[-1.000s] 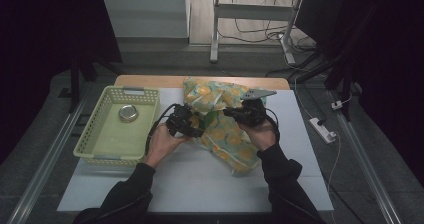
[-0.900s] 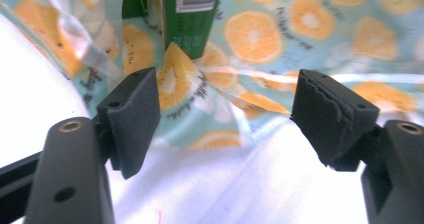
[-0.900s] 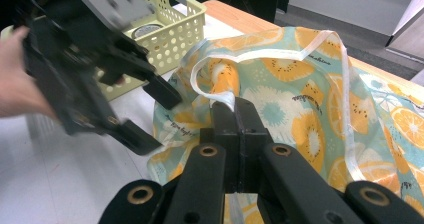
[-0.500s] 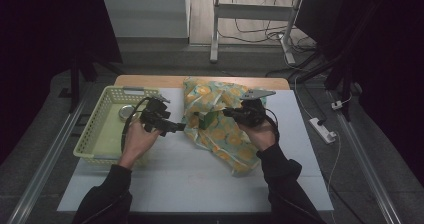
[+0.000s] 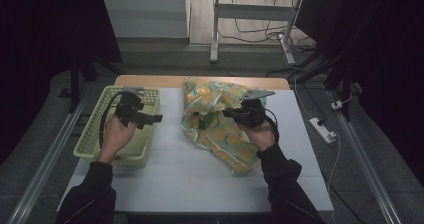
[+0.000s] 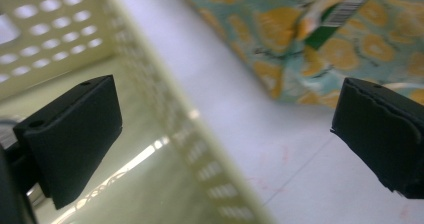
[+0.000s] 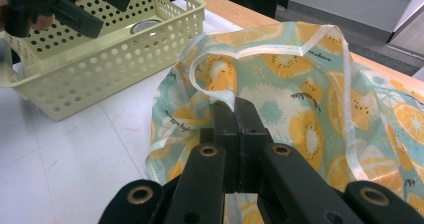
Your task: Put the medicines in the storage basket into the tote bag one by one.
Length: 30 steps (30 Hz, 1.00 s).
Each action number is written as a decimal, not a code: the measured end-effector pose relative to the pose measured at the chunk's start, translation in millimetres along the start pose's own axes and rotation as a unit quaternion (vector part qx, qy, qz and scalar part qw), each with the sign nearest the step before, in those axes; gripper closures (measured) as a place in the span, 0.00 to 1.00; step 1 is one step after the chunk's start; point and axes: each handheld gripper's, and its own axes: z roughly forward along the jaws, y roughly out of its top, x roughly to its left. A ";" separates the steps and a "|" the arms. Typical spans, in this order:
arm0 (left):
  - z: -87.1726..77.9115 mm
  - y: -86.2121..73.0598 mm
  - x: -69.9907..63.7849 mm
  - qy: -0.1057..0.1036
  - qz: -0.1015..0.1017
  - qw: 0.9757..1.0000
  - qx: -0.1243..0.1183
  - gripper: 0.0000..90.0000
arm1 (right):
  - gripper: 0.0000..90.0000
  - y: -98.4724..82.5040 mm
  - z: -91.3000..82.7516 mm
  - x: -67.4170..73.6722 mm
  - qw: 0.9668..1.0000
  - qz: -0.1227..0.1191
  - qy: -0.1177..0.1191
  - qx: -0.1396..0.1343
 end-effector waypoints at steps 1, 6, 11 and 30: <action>-0.7 -1.2 4.3 -0.001 -0.004 1.000 0.001 0.00 | 0.99 -0.1 0.1 -0.2 1.000 0.001 0.000 0.000; -1.1 -6.1 21.8 0.018 -0.013 1.000 0.007 0.01 | 0.99 -0.4 0.3 -0.8 1.000 0.002 0.001 0.001; 0.1 -8.9 38.3 0.032 -0.017 0.999 0.003 0.00 | 0.99 -0.4 0.4 -0.7 1.000 0.002 0.001 0.001; 19.7 -10.9 80.4 0.091 -0.052 0.993 0.045 0.00 | 0.99 -0.6 0.8 -1.2 1.000 0.001 0.001 0.002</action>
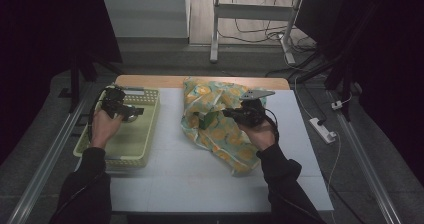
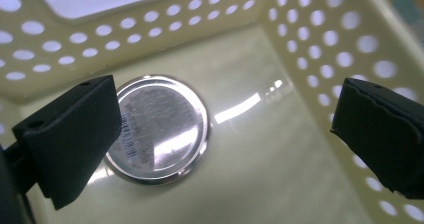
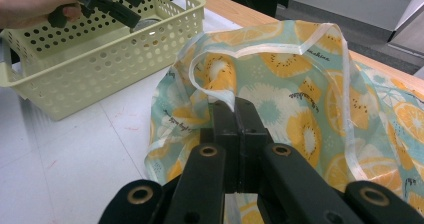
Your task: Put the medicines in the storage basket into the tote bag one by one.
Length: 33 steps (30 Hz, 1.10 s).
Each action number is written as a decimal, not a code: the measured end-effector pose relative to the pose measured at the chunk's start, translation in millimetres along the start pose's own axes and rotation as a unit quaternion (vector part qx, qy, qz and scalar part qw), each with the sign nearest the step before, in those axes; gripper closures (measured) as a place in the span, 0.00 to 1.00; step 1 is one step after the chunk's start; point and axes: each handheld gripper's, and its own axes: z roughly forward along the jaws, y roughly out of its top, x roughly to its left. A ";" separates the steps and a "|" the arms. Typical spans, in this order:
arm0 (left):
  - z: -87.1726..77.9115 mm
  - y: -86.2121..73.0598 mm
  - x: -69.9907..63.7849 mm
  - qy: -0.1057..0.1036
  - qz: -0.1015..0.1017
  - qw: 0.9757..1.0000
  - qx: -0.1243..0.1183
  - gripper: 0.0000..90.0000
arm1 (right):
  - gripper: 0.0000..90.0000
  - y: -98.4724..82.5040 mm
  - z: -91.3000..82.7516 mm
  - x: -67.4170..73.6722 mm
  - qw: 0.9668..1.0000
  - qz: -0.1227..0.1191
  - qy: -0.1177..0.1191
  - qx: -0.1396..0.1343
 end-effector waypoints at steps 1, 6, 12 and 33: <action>1.3 -0.4 1.8 0.002 -0.002 1.000 0.000 0.00 | 0.99 -0.1 0.1 0.0 1.000 0.000 0.000 0.000; 10.2 -1.7 9.2 0.011 -0.007 1.000 0.015 0.00 | 0.99 0.0 0.1 0.0 1.000 0.000 0.000 0.000; 21.3 -0.3 15.3 0.016 -0.013 0.999 0.047 0.00 | 0.99 0.1 0.4 0.6 1.000 -0.002 0.001 0.001; 39.1 0.6 20.4 0.061 -0.046 0.989 0.130 0.23 | 0.99 0.4 0.4 1.6 1.000 -0.005 0.001 0.001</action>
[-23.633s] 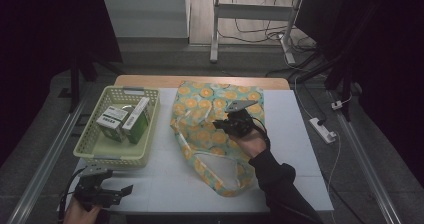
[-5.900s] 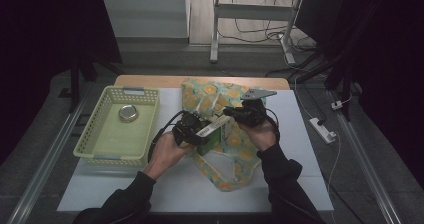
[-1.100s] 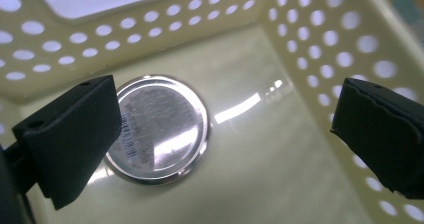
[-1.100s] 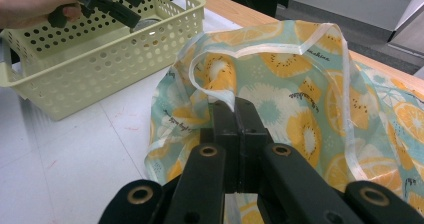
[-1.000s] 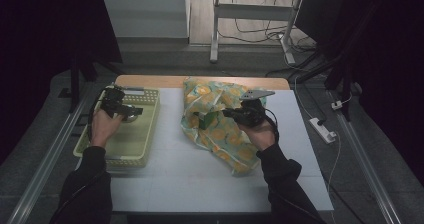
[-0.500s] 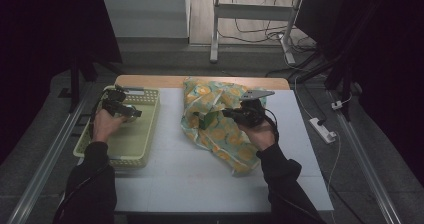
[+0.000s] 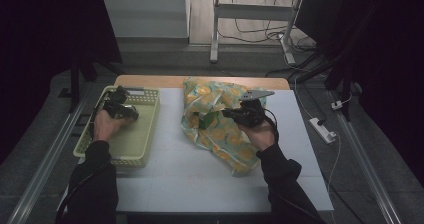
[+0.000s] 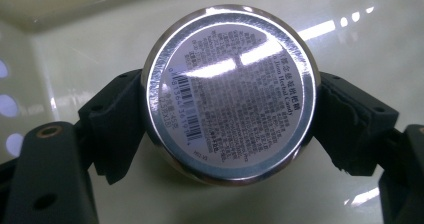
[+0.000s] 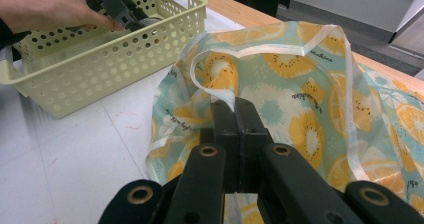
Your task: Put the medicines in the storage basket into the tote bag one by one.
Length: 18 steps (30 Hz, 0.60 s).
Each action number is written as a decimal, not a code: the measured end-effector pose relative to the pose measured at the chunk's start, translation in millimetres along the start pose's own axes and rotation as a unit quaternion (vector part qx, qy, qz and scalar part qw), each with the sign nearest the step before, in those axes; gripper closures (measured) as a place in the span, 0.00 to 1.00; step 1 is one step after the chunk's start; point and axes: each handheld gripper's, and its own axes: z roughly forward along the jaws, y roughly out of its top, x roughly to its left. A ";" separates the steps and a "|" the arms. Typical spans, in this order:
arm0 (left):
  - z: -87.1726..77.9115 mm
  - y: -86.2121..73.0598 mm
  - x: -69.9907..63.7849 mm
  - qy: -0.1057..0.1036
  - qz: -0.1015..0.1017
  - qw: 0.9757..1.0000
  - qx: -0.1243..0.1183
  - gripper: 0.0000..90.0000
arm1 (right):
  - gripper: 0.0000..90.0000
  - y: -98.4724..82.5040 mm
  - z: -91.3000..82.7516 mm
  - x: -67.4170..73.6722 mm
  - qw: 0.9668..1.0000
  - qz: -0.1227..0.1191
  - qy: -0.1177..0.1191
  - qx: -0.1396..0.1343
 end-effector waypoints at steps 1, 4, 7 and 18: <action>-0.2 0.3 -0.8 0.001 -0.002 1.000 0.003 0.23 | 0.99 0.0 -0.1 0.0 1.000 0.000 0.000 0.000; -2.2 0.4 -1.1 0.003 -0.010 1.000 0.003 0.23 | 0.99 0.1 -0.3 0.0 1.000 0.000 0.000 -0.001; -7.7 -0.1 -0.7 -0.006 -0.019 1.000 -0.015 0.23 | 0.99 0.2 -0.6 0.0 1.000 0.000 0.000 -0.001; -29.9 -6.9 -7.1 -0.033 -0.005 0.997 -0.068 0.23 | 0.99 0.1 -0.6 -0.6 1.000 0.002 -0.001 -0.003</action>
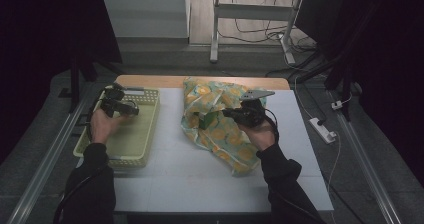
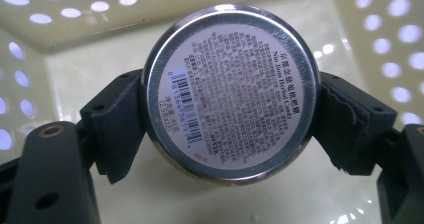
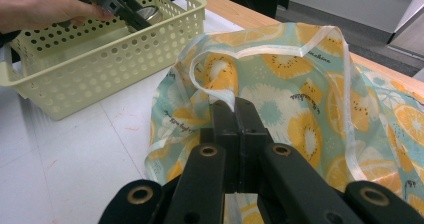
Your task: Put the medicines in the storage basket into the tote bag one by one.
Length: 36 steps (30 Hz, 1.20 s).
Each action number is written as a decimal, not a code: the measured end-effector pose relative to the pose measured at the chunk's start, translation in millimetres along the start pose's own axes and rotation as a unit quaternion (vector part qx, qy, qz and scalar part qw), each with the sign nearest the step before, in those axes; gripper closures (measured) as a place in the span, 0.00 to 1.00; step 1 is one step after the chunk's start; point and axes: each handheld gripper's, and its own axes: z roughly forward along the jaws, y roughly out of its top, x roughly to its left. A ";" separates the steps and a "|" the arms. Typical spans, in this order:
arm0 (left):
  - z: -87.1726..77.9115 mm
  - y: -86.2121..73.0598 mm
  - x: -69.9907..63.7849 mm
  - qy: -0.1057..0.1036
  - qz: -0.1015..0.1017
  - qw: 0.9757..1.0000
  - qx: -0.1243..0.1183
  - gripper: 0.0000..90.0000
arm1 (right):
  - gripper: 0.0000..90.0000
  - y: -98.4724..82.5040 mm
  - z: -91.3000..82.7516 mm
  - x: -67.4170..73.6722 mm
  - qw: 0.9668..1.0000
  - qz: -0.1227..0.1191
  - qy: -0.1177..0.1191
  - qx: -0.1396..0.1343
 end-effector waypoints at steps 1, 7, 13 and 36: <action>-2.0 -0.7 -1.1 -0.003 0.002 1.000 -0.004 0.23 | 0.99 0.0 0.0 0.0 1.000 0.000 0.000 0.000; -15.4 -3.8 -11.2 -0.022 0.023 0.999 -0.024 0.23 | 0.99 -0.1 -0.3 -0.5 1.000 0.000 -0.002 -0.001; -27.4 -7.6 -23.4 -0.042 0.043 0.997 -0.039 0.23 | 0.99 -0.1 -1.1 -1.1 1.000 0.001 -0.003 -0.002; -61.8 -26.7 -80.1 -0.101 0.110 0.986 -0.074 0.23 | 0.99 0.0 -1.3 -1.2 1.000 0.002 -0.002 -0.002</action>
